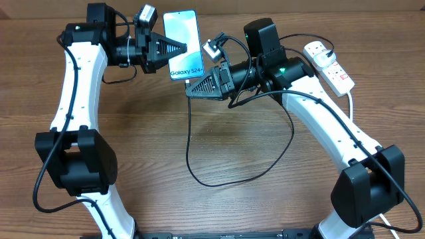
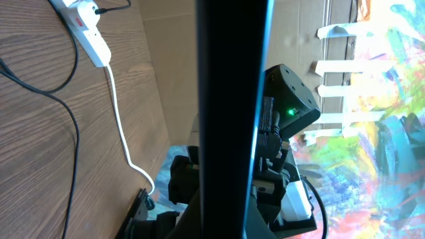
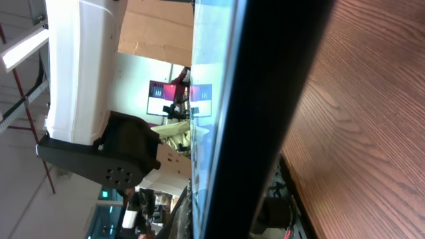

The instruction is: Plug charger to phone and switch on socket

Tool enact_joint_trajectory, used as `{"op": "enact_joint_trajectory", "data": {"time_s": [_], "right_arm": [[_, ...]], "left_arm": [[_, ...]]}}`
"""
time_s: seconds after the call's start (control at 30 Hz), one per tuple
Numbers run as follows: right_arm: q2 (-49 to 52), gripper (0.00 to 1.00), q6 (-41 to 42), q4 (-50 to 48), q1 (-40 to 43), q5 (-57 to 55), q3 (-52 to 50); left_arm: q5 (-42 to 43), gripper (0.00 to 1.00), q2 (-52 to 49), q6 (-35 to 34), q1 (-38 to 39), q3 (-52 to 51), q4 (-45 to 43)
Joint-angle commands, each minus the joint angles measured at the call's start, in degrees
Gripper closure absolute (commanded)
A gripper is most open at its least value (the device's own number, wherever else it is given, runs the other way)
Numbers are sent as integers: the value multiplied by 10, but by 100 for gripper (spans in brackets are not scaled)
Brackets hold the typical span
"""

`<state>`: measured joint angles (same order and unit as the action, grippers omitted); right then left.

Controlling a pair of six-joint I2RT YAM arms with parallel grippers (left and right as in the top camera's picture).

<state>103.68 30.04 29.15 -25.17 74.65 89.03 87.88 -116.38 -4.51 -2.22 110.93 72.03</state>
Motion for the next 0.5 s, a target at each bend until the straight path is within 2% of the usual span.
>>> {"op": "enact_joint_trajectory", "data": {"time_s": [0.0,0.47], "right_arm": [[2,96,2,-4,1,0,2],[2,96,2,-4,2,14,2]], "left_arm": [[28,96,3,-4,3,5,0],[28,96,3,-2,3,5,-2]]}}
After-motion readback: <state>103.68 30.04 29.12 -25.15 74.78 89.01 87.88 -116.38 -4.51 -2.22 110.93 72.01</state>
